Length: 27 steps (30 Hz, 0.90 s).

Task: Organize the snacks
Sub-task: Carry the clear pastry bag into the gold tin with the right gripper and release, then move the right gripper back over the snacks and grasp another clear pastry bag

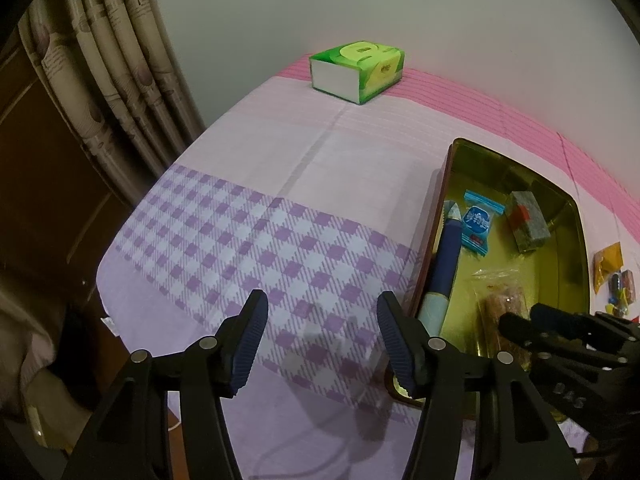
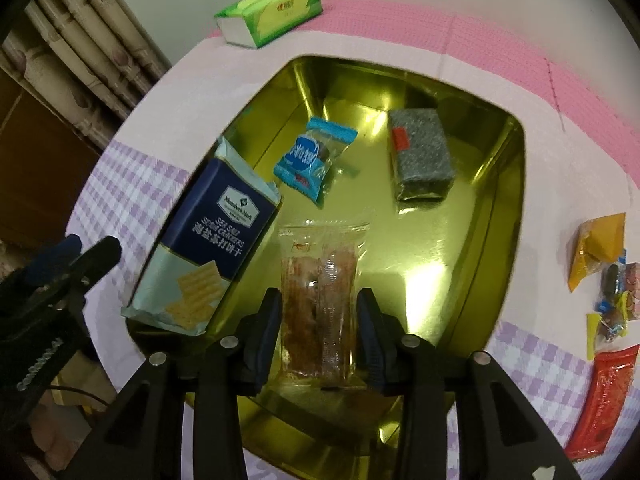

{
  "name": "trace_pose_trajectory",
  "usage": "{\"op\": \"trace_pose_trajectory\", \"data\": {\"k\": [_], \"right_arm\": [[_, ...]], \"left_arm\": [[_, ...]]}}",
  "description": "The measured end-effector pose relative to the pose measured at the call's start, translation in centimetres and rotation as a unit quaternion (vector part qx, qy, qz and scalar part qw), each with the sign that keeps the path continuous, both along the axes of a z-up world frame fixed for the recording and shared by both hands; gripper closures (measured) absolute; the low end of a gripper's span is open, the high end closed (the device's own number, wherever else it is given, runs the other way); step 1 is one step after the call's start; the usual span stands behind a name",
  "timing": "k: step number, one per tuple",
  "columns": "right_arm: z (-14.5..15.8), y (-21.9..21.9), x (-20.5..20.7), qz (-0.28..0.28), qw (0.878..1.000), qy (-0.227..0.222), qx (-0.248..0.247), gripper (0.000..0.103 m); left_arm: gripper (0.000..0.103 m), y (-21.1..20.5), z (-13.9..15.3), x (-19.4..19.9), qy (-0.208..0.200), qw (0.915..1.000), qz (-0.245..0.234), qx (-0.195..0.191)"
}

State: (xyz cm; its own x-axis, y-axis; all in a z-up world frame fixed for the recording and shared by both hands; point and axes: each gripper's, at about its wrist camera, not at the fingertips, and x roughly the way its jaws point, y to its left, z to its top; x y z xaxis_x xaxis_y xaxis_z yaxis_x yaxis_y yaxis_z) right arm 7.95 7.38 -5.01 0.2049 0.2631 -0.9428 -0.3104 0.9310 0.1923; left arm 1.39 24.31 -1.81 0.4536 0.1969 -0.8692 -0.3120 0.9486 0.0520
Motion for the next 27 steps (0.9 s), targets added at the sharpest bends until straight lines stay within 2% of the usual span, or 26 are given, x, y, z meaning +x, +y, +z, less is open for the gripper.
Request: {"op": "trace_pose_trajectory", "data": {"k": [6,9,10,13,18,22,27], "right_arm": [[2.2,-2.7,-0.8,-0.015,0.999,-0.028,0.007,0.066],[3.3,-5.8,-1.4,-0.033,0.999,-0.042,0.012,0.068],[3.5,-6.4,-1.4,-0.036,0.998,-0.042,0.016,0.065],[4.7,-10.5,-1.7,-0.064,0.996,-0.061,-0.005,0.065],[5.7,-17.4,-2.2,-0.116,0.99,-0.069,-0.035,0.065],[5.1,-23.2,-3.0,-0.164,0.981,-0.066,-0.076,0.065],[3.8,-28.4,-4.0,-0.2,0.972,-0.057,-0.106,0.062]], "left_arm": [[0.045,0.0,0.0,0.0,0.0,1.0,0.0,0.001],[0.045,0.0,0.1,-0.1,0.0,1.0,0.0,0.002],[0.045,-0.1,0.1,-0.1,-0.001,1.0,0.0,0.003],[0.045,-0.2,0.2,-0.1,-0.004,1.0,-0.002,0.006],[0.044,-0.4,0.3,0.0,-0.002,0.9999,-0.007,0.007],[0.044,-0.7,0.4,0.1,-0.002,0.9999,-0.013,0.01],[0.044,-1.3,0.9,0.0,-0.007,0.9997,-0.019,0.012]]}}
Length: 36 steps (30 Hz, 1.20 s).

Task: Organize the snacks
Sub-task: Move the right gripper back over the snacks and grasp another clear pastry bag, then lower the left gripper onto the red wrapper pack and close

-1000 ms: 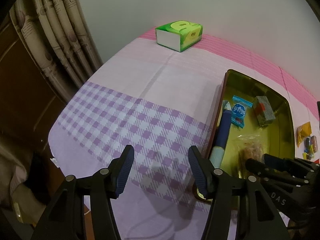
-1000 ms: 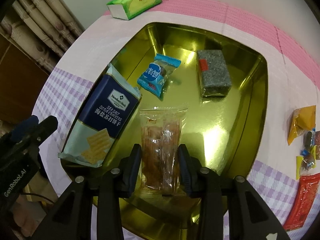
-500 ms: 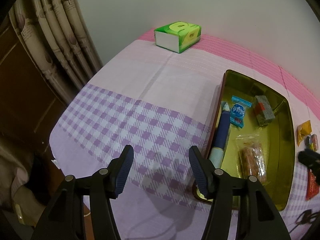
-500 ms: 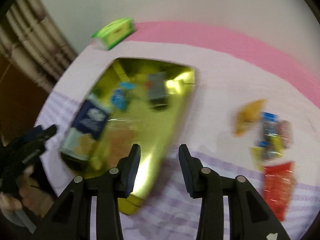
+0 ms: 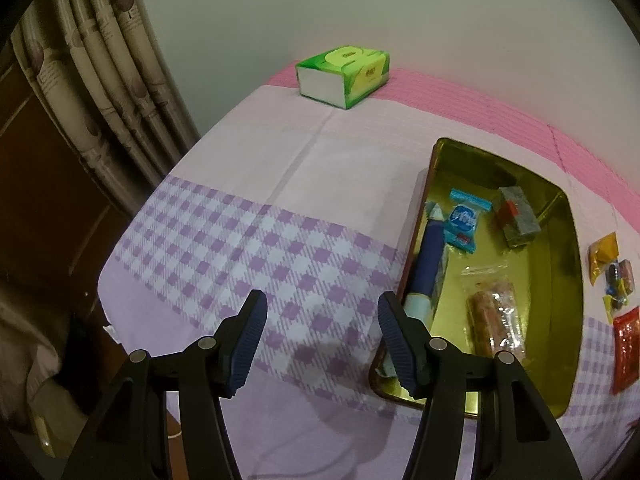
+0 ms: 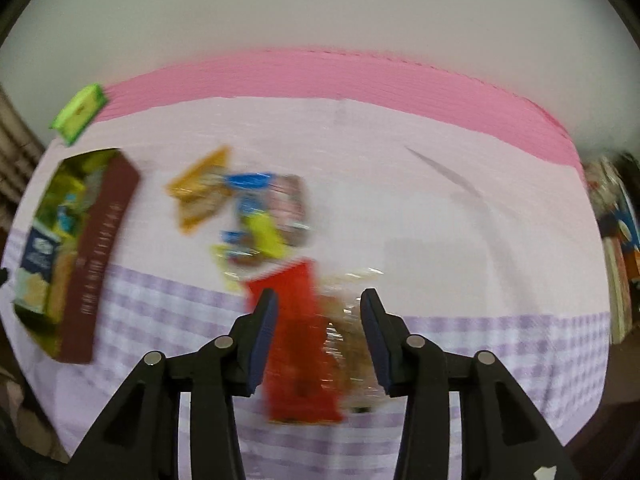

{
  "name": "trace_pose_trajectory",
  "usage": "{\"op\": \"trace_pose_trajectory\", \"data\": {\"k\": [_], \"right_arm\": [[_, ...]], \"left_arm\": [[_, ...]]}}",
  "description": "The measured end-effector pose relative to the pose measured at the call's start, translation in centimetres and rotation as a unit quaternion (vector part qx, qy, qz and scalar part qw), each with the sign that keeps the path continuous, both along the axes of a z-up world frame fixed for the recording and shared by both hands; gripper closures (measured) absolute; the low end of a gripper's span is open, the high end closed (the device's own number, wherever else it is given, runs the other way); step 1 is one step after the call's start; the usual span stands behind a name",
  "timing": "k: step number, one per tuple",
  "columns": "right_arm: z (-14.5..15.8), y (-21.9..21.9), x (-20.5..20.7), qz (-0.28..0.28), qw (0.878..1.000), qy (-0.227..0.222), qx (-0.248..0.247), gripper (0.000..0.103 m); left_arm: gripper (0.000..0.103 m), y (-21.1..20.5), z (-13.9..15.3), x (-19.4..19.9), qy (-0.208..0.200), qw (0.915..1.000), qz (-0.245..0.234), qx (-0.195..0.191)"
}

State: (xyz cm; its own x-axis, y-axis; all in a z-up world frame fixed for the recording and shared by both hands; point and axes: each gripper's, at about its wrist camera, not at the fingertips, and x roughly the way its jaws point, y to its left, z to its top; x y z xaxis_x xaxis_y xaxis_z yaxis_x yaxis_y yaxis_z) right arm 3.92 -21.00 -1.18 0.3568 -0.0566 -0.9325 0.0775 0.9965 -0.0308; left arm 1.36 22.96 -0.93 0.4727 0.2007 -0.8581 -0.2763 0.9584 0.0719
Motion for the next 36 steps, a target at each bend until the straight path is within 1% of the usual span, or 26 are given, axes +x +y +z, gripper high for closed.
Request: {"op": "trace_pose_trajectory", "data": {"k": [5,7,10,12,15,20,23,24,27,31,34,36], "right_arm": [[-2.1,-2.4,-1.0,-0.01,1.0,0.02,-0.006,0.062],[-3.0,-2.7,-1.3,-0.007,1.0,0.027,0.002,0.062],[-3.8,-2.4,-1.4,-0.003,0.999,0.025,0.019,0.058],[-4.1,-1.9,-1.6,0.003,0.999,0.025,0.026,0.051],[-4.9,-0.9,-1.7,0.013,0.998,0.034,0.042,0.051],[-5.7,0.0,-1.4,0.017,0.999,0.029,0.032,0.052],[-5.7,-0.2,-1.2,0.021,0.999,0.024,0.037,0.053],[-5.7,-0.3,-1.2,0.023,0.999,0.021,0.036,0.057],[-5.8,-0.6,-1.4,0.031,0.999,0.015,0.034,0.065],[-5.7,-1.4,-2.2,0.039,0.998,0.003,0.043,0.066],[-5.8,-1.9,-2.6,0.04,0.998,-0.009,0.037,0.066],[-5.8,-2.7,-2.7,0.03,0.999,-0.015,0.031,0.066]], "left_arm": [[0.044,-1.2,0.9,0.1,-0.007,0.9999,-0.014,-0.004],[0.044,-2.0,1.1,0.2,-0.006,0.9996,-0.027,-0.003],[0.044,-3.3,1.3,0.3,-0.004,0.9991,-0.043,0.003],[0.044,-4.2,1.6,0.3,-0.006,0.9987,-0.05,0.004],[0.044,-5.6,2.1,0.4,-0.009,0.9978,-0.066,-0.003],[0.044,-8.3,2.8,0.7,-0.011,0.9953,-0.096,-0.001],[0.044,-10.1,3.0,1.1,-0.007,0.9932,-0.115,-0.011],[0.044,-10.9,3.0,1.2,-0.005,0.9925,-0.121,-0.015],[0.043,-13.2,2.7,1.7,0.005,0.99,-0.138,-0.029],[0.043,-17.2,2.1,2.2,0.023,0.9852,-0.164,-0.044],[0.043,-20.2,1.2,2.6,0.04,0.9803,-0.185,-0.056],[0.043,-22.1,0.6,2.7,0.05,0.977,-0.197,-0.064]]}}
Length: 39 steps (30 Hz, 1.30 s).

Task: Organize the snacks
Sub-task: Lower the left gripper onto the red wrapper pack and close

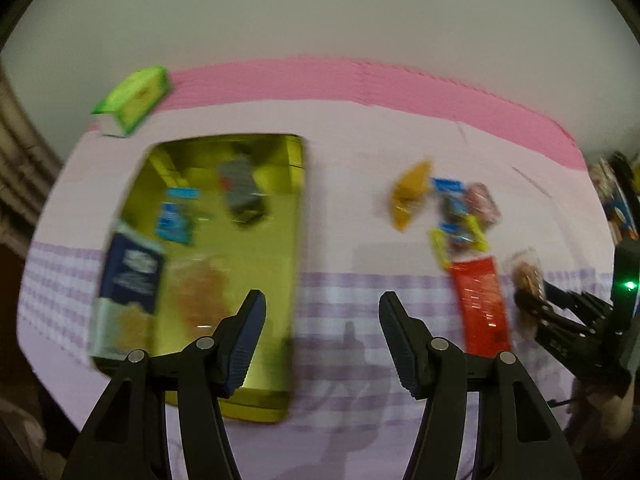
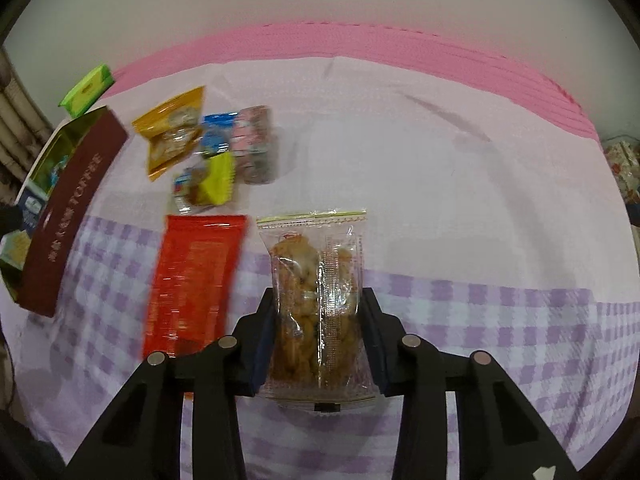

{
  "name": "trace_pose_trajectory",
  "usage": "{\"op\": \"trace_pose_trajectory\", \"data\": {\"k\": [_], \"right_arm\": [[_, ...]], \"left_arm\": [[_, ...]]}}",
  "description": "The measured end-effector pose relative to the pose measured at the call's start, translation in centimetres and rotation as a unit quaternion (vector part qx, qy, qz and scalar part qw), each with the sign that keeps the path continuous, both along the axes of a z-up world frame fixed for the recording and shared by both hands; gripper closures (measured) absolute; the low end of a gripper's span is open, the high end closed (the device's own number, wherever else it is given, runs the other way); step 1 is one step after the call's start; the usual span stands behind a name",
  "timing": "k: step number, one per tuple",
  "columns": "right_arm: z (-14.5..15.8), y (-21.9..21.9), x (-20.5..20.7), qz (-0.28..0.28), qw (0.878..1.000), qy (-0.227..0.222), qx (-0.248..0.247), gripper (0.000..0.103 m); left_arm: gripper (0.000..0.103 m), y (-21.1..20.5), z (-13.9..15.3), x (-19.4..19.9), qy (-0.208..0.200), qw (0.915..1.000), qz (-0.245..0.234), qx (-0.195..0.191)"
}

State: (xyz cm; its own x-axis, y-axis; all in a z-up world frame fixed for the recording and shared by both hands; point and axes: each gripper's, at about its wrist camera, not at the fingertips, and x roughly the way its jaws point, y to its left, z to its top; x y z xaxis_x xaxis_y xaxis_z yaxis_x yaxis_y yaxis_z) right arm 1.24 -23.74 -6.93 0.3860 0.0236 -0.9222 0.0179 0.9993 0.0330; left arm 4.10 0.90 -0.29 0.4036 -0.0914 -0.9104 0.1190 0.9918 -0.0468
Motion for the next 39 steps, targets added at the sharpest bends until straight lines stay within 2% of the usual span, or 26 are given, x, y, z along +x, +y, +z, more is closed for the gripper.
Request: {"op": "trace_pose_trajectory", "data": {"k": [6,10,14,18,22,29,33,37,39], "right_arm": [[0.3,-4.6,-0.9,-0.054,0.999,-0.007,0.001,0.066],[0.3,-6.4,-1.7,-0.068,0.998,-0.007,0.005,0.066],[0.2,-6.6,-1.8,-0.071,0.997,-0.008,0.012,0.066],[0.3,-6.8,-2.0,-0.066,0.998,-0.009,0.009,0.066],[0.2,-6.9,-1.9,-0.066,0.998,-0.008,0.015,0.066],[0.2,-6.8,-1.8,-0.066,0.998,-0.007,0.016,0.065],[0.2,-6.8,-1.8,-0.065,0.998,-0.007,0.015,0.065],[0.2,-6.7,-1.8,-0.065,0.998,-0.007,0.015,0.065],[0.2,-6.7,-1.8,-0.065,0.998,-0.007,0.014,0.065]], "left_arm": [[0.043,-6.0,-2.4,0.5,0.052,0.9977,-0.032,-0.028],[0.043,-9.4,-3.5,0.7,0.064,0.9965,-0.045,-0.027],[0.043,-12.2,-4.4,0.8,0.074,0.9952,-0.057,-0.03],[0.043,-14.5,-5.4,1.0,0.084,0.9941,-0.067,-0.017],[0.043,-15.4,-6.6,1.7,0.099,0.9935,-0.055,-0.014],[0.043,-16.4,-8.1,2.3,0.091,0.9948,-0.044,0.004],[0.043,-17.5,-8.7,1.8,0.076,0.995,-0.061,0.021],[0.05,-17.5,-8.8,0.8,0.059,0.9939,-0.084,0.041],[0.051,-17.1,-8.7,0.4,0.057,0.9939,-0.086,0.039]]}}
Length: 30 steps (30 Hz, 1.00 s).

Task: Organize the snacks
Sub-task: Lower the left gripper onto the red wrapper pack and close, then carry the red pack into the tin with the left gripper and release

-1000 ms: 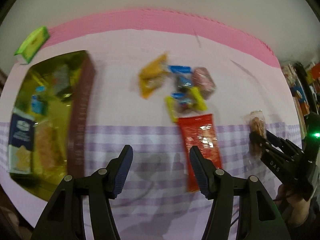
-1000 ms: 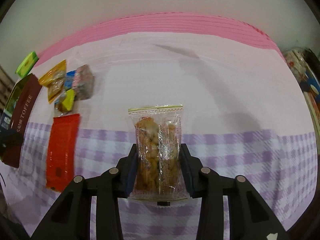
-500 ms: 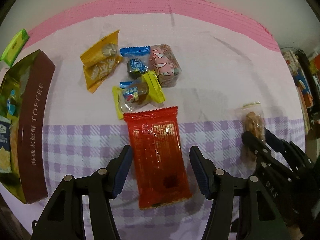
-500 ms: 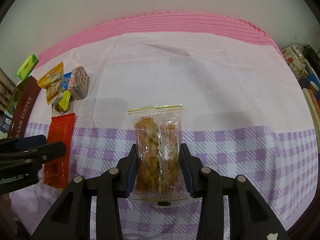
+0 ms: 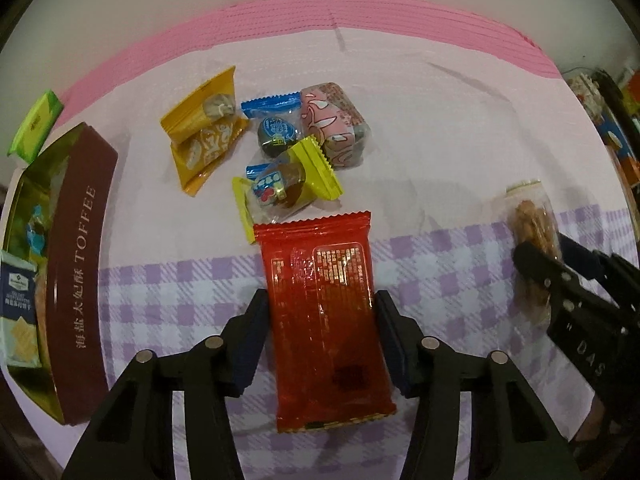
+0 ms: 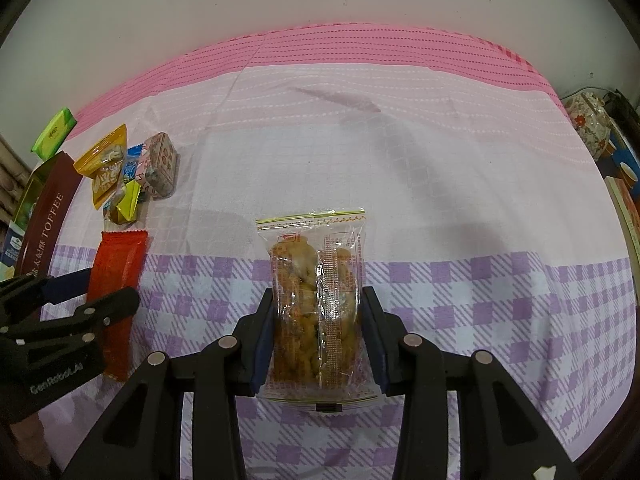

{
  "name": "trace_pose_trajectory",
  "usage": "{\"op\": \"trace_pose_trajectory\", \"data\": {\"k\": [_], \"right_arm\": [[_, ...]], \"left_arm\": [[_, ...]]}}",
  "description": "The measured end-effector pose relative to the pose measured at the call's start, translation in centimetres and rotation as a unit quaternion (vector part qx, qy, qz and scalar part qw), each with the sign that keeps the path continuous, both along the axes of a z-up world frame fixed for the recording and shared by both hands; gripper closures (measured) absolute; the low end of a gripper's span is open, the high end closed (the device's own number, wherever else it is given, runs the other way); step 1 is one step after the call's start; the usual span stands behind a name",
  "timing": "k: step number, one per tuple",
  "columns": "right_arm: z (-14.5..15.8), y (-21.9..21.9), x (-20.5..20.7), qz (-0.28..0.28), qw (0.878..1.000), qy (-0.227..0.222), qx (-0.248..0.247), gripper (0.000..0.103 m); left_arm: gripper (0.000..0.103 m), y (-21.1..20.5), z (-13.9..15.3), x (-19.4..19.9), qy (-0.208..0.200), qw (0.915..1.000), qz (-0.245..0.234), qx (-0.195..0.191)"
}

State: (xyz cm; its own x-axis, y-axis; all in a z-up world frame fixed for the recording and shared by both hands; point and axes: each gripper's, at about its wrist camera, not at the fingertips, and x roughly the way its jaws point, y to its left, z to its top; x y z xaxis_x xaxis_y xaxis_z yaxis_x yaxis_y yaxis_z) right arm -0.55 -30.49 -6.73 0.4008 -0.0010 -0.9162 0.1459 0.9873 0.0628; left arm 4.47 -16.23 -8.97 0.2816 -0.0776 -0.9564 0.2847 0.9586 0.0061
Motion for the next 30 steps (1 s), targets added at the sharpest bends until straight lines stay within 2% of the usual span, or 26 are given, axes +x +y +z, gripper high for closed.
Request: {"op": "trace_pose_trajectory", "data": {"k": [12,14,15,24,30], "right_arm": [[0.0,0.6,-0.1,0.001,1.0,0.0,-0.018,0.065],[0.0,0.8,-0.1,0.002,1.0,0.0,-0.023,0.064],[0.0,0.8,-0.1,0.003,1.0,0.0,-0.025,0.064],[0.0,0.7,-0.1,0.003,1.0,-0.001,-0.026,0.064],[0.0,0.7,-0.1,0.004,1.0,-0.002,-0.026,0.064]], "left_arm": [[0.057,-0.5,-0.1,-1.1,-0.007,0.9999,-0.009,0.013],[0.057,-0.1,-0.1,-1.2,-0.007,0.9999,-0.009,0.012],[0.057,0.3,0.1,-1.3,-0.008,0.9999,-0.007,-0.005],[0.057,1.4,-0.3,-2.2,-0.011,0.9999,-0.008,-0.004],[0.057,2.3,0.5,-1.9,-0.016,0.9998,-0.009,-0.004]]}}
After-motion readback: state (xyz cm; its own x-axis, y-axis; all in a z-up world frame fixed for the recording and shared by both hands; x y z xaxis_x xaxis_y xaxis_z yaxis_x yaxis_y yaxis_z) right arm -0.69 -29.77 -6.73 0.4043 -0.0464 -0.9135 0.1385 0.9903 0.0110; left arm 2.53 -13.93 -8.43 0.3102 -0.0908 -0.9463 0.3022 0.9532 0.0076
